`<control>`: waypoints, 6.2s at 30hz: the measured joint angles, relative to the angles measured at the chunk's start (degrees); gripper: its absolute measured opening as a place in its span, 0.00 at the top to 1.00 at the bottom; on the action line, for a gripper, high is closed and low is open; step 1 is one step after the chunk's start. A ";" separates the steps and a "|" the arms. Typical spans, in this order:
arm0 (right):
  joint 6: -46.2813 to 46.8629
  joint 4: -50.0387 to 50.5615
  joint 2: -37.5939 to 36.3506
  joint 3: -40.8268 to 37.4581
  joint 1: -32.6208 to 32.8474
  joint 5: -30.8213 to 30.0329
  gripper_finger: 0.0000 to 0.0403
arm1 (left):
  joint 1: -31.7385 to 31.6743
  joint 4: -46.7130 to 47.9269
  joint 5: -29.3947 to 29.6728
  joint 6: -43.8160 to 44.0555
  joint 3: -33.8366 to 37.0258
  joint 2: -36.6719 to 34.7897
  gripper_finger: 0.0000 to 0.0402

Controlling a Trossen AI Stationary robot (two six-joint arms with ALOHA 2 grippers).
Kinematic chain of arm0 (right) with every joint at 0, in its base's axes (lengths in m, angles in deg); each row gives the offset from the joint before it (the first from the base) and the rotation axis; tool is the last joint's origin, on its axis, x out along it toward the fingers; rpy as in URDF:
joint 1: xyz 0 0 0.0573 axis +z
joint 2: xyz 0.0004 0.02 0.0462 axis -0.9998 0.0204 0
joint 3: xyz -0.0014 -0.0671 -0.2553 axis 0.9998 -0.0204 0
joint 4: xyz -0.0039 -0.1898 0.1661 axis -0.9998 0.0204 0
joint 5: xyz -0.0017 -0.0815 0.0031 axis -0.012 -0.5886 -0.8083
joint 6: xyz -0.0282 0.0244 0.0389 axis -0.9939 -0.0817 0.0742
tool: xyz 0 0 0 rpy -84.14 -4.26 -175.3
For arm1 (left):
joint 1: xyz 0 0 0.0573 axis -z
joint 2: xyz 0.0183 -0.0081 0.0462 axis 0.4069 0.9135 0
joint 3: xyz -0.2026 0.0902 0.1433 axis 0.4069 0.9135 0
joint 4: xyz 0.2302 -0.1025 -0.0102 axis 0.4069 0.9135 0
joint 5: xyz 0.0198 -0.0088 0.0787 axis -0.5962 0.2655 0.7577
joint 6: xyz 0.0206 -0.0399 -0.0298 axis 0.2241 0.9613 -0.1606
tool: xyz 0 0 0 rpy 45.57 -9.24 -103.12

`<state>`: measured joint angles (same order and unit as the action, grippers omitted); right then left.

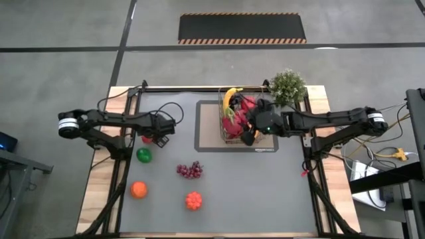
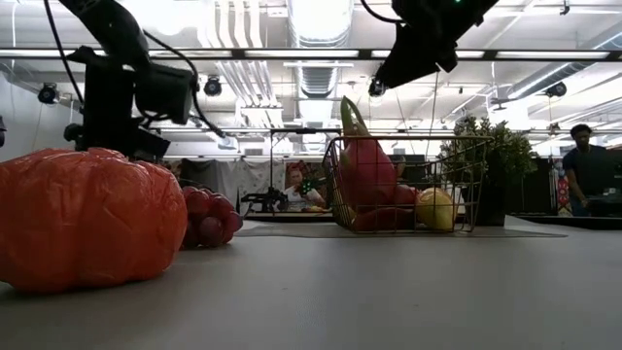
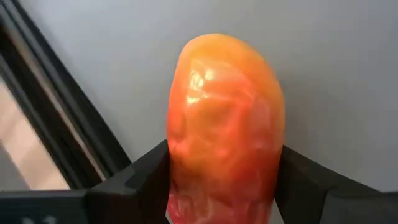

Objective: Build produce basket
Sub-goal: Put the mango into the wire basket, then put the red grapes into the wire basket

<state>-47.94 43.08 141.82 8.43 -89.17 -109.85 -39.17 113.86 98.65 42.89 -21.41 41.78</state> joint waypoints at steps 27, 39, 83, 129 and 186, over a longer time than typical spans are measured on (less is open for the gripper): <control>-17.46 -60.11 16.02 -12.95 3.84 21.13 0.18 | 28.83 -65.00 6.15 -32.84 2.42 -14.06 0.46; -20.80 -69.81 25.24 -5.94 3.83 26.15 0.19 | 31.67 -76.96 6.03 -37.82 2.57 -5.17 0.46; -12.81 -45.96 17.73 -5.22 3.97 21.92 0.54 | 31.67 -80.37 7.62 -43.81 2.66 -4.35 0.18; 13.58 -6.04 5.78 -5.43 -19.33 -0.98 0.54 | 31.67 -80.56 7.38 -43.51 2.64 -5.26 0.18; 1.43 7.29 4.72 8.05 2.40 3.12 0.39 | 33.77 -55.82 -10.63 -18.37 1.42 -4.98 0.18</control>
<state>-46.50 50.37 146.54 16.49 -86.76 -106.73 -5.40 58.04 88.03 24.52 -19.99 36.79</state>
